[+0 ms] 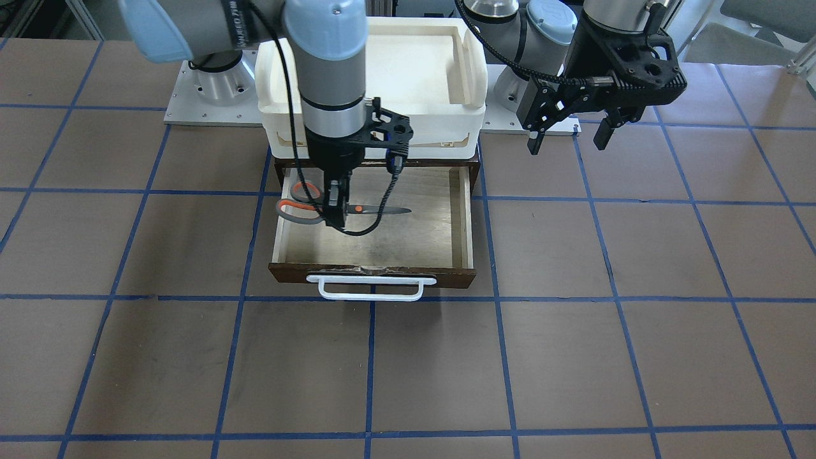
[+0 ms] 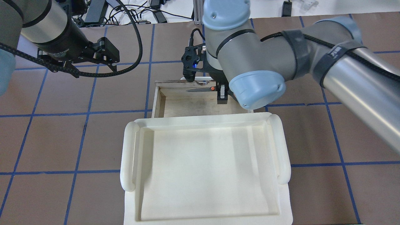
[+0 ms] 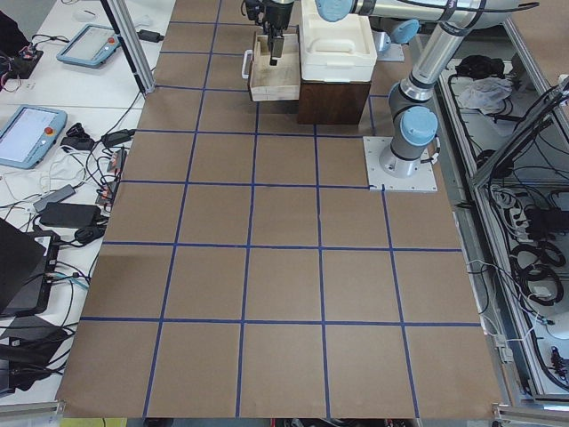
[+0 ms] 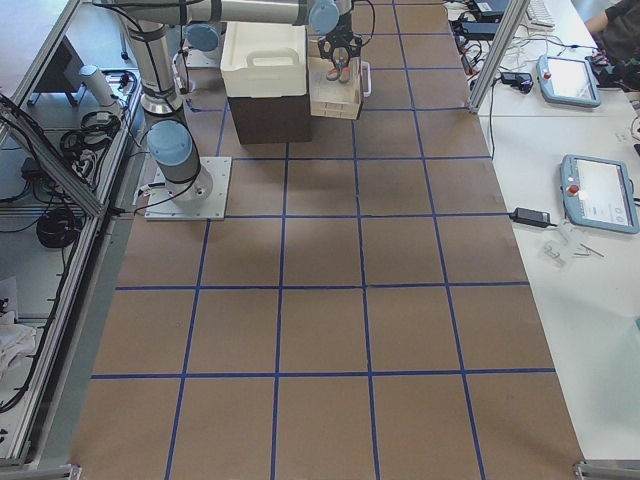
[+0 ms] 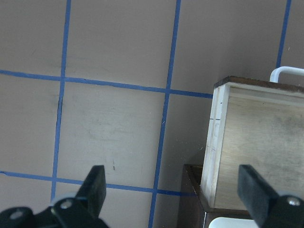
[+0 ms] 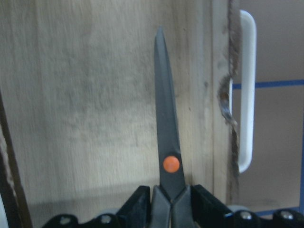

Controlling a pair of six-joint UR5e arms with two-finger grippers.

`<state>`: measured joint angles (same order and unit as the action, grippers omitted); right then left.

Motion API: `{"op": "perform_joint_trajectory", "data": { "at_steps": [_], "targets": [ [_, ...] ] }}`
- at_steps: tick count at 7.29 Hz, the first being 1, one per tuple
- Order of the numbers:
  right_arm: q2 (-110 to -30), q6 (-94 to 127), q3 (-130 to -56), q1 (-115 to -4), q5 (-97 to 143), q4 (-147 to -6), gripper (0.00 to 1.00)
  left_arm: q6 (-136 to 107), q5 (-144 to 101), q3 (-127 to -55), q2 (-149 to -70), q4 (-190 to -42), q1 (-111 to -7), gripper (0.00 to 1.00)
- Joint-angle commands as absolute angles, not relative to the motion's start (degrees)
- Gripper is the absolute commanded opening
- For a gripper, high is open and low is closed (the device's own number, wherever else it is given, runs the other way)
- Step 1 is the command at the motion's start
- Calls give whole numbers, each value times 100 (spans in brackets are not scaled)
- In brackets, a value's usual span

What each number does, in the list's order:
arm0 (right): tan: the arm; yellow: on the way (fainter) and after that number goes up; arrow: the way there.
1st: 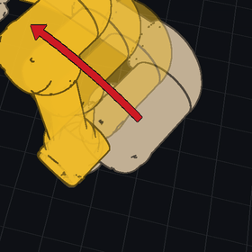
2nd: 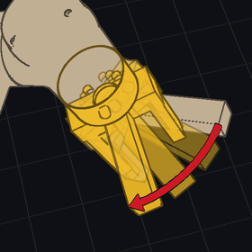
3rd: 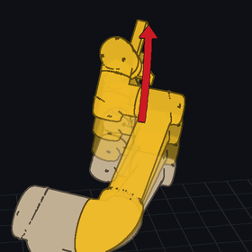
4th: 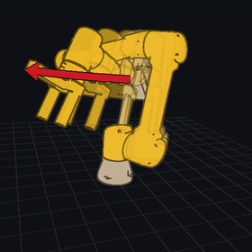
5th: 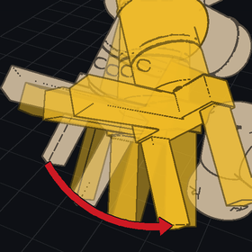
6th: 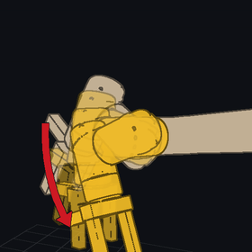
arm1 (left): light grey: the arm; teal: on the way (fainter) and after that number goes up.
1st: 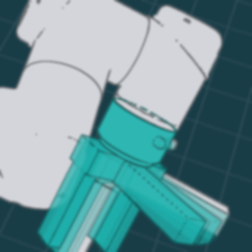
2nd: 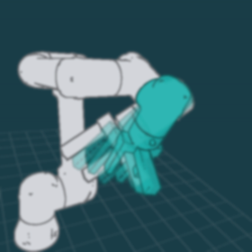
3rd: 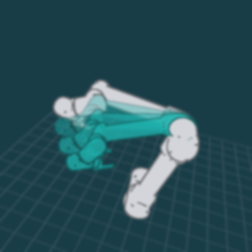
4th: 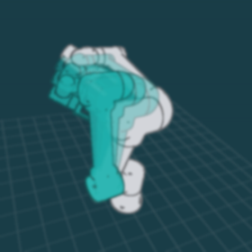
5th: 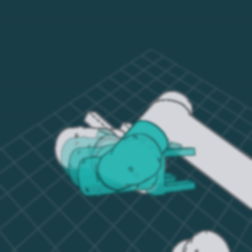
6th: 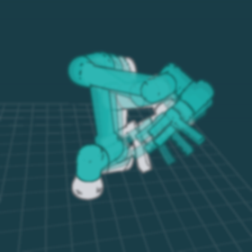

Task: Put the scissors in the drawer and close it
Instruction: 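Carry the scissors with the right gripper over the open drawer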

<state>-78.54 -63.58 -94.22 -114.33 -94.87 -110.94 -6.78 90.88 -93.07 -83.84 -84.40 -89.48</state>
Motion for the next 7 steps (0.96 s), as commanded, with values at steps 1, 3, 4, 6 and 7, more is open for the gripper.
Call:
{"op": "perform_joint_trajectory", "data": {
  "at_steps": [1,3,4,6,7],
  "targets": [
    [-7568,-6248,-9422,-11909,-9686,-11364,0,-642,9105,-9308,-8385,-8446,-8947,100],
    [-7550,-6336,-9561,-11936,-9686,-11373,0,-633,9114,-9308,-8376,-8472,-8947,100],
    [-7541,-6328,-9710,-11927,-9686,-11477,0,-633,9114,-9308,-8359,-8481,-8930,100],
    [-7489,-6337,-9835,-11883,-9651,-11759,0,-633,9114,-9316,-8385,-8481,-8947,100],
    [-7488,-6398,-9835,-11865,-9624,-11786,0,-615,9079,-9343,-8420,-8473,-8947,100]
  ]
}}
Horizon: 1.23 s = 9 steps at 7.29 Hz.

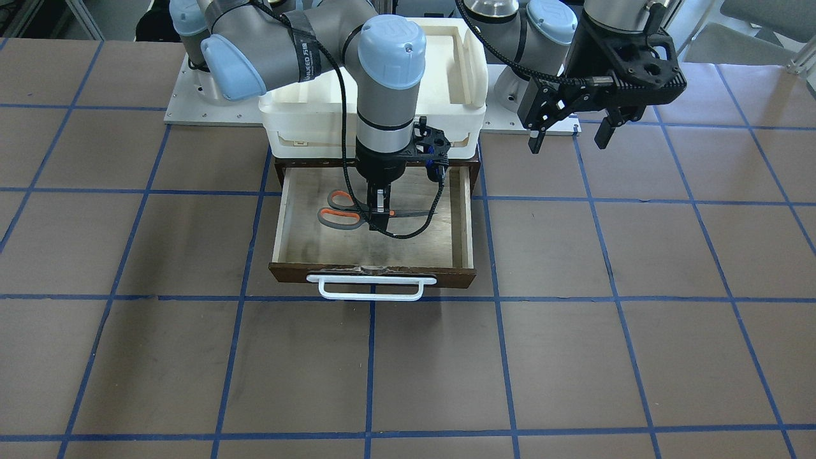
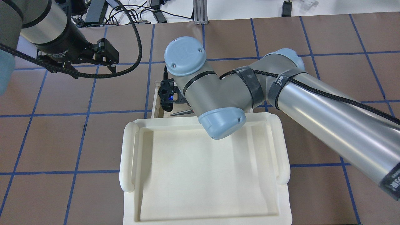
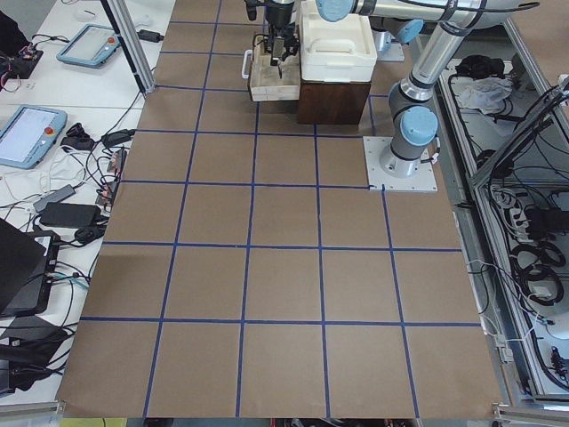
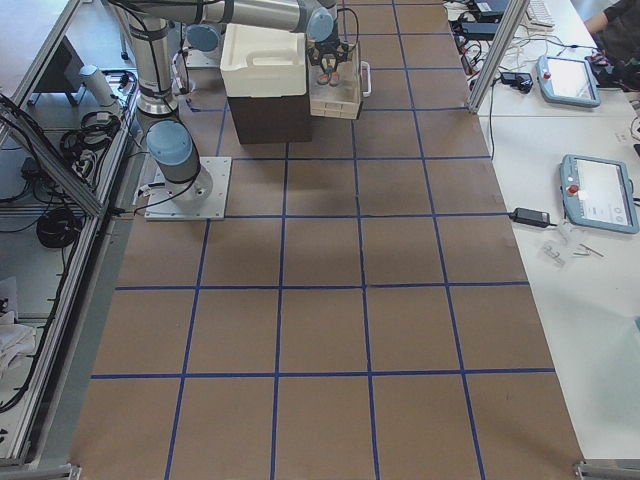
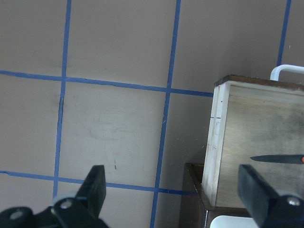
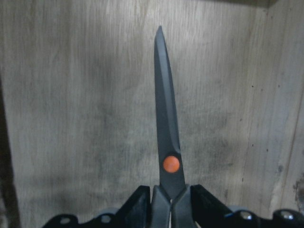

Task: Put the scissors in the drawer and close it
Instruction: 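Lower the scissors into the drawer and open the right gripper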

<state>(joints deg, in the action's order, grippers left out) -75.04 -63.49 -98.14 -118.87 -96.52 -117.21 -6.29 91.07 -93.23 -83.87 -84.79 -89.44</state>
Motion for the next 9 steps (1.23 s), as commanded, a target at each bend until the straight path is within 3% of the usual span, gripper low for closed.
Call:
{"op": "perform_joint_trajectory", "data": {
  "at_steps": [1,9],
  "targets": [
    [-7480,-6416,-9835,-11865,-9615,-11786,0,-607,9079,-9351,-8429,-8473,-8956,100],
    [-7207,-6267,-9861,-11725,-9378,-12067,0,-615,9097,-9360,-8376,-8481,-8965,100]
  ]
}}
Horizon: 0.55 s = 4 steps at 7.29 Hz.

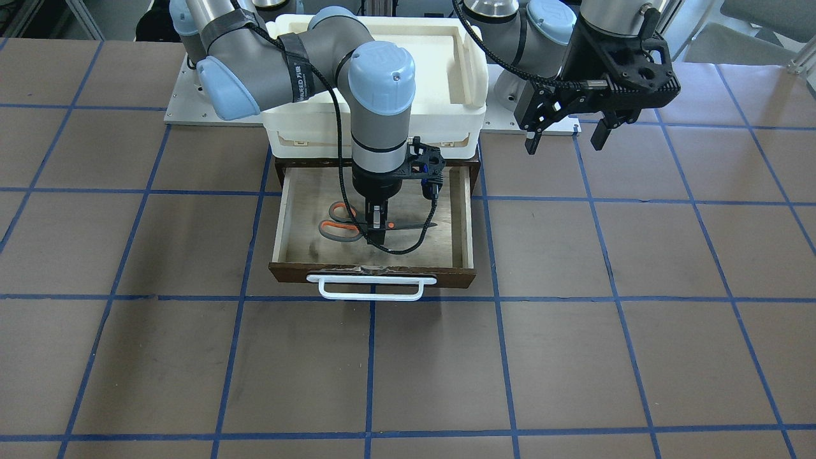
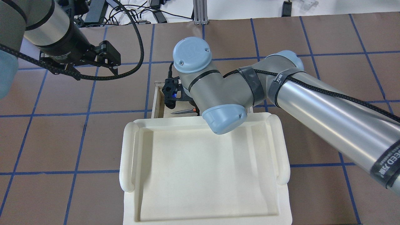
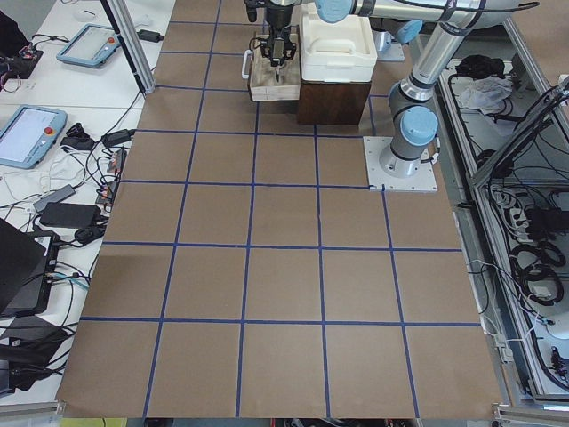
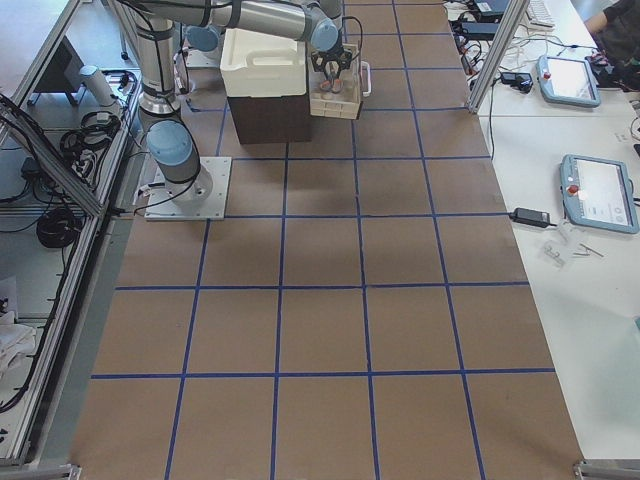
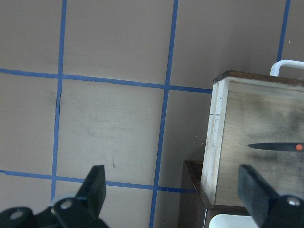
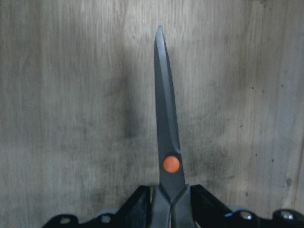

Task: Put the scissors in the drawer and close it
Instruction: 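Lower the scissors into the drawer and open the right gripper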

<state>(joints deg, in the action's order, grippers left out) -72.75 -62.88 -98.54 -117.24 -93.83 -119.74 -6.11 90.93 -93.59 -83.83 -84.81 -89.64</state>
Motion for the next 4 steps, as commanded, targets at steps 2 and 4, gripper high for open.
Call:
{"op": "perform_joint_trajectory", "data": {
  "at_steps": [2,4],
  "targets": [
    [-7163,-6188,-9879,-11725,-9378,-12067,0,-615,9097,-9360,-8367,-8481,-8965,100],
    [-7058,-6144,-9879,-11725,-9334,-12094,64,-615,9097,-9360,-8376,-8481,-8965,100]
  ]
}}
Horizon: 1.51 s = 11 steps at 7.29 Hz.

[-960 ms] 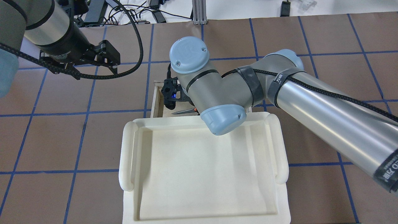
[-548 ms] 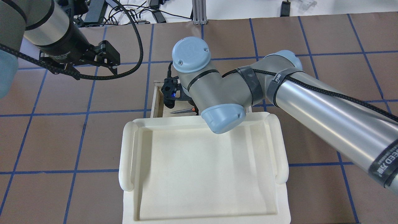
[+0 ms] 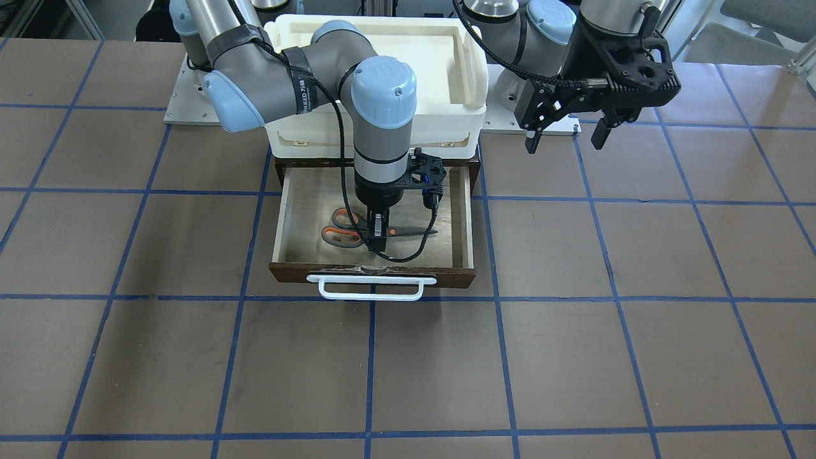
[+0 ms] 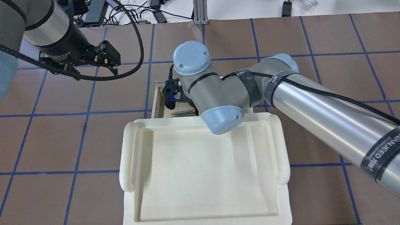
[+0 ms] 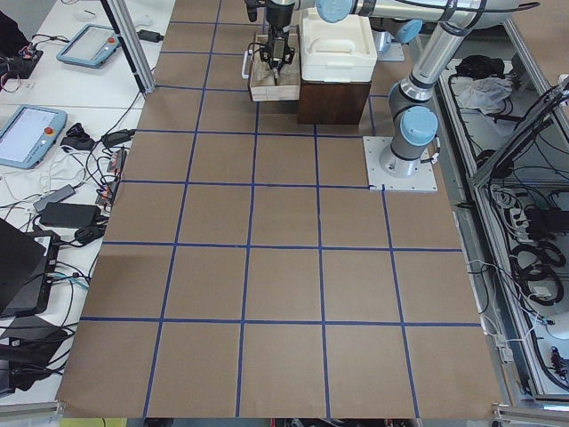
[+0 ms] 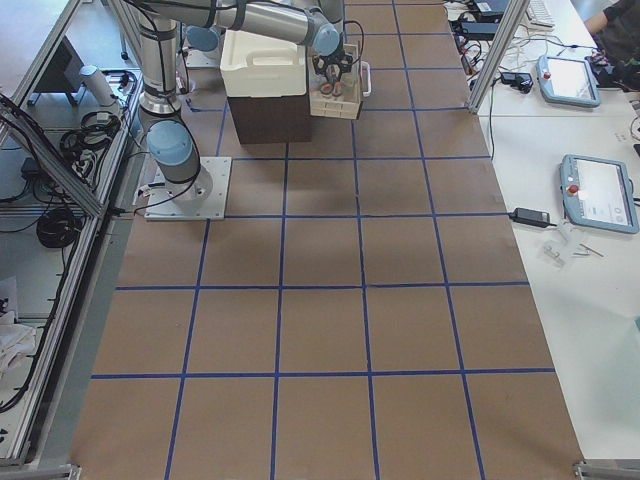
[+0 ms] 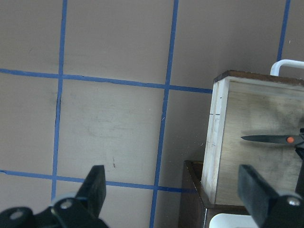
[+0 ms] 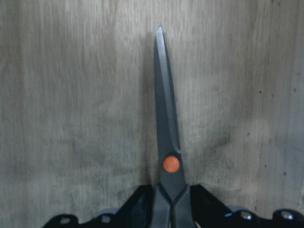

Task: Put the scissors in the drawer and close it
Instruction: 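Lower the scissors into the drawer and open the right gripper, then raise the right gripper from the drawer while the left arm reaches toward it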

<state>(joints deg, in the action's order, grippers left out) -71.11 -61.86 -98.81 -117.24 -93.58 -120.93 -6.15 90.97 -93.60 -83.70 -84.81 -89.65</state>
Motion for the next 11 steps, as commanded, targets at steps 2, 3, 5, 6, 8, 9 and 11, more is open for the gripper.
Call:
{"op": "perform_joint_trajectory", "data": {
  "at_steps": [2,3,5,6,8,9,11],
  "targets": [
    [-7092,-6100,-9818,-11725,-9343,-12041,100,-615,9071,-9343,-8367,-8403,-8956,100],
    [-7206,-6100,-9661,-11690,-9404,-11971,100,-711,9062,-9334,-8515,-8315,-8956,100],
    [-7610,-6143,-9004,-11454,-9360,-10877,100,-694,9070,-9273,-8691,-8253,-8930,100],
    [-7811,-6170,-8835,-11104,-9352,-10681,100,-1164,9018,-9281,-8945,-8001,-8938,100],
    [-8400,-5899,-8851,-10278,-9212,-10024,100,-1748,9000,-9281,-9708,-6992,-9339,100],
    [-8533,-5584,-8851,-10040,-9150,-9950,100,-2210,9061,-9264,-10077,-6422,-9647,100],
    [-8788,-4353,-8859,-9539,-9150,-9573,100,-2904,9070,-8880,-10877,-5829,-9956,100]
  ]
}}
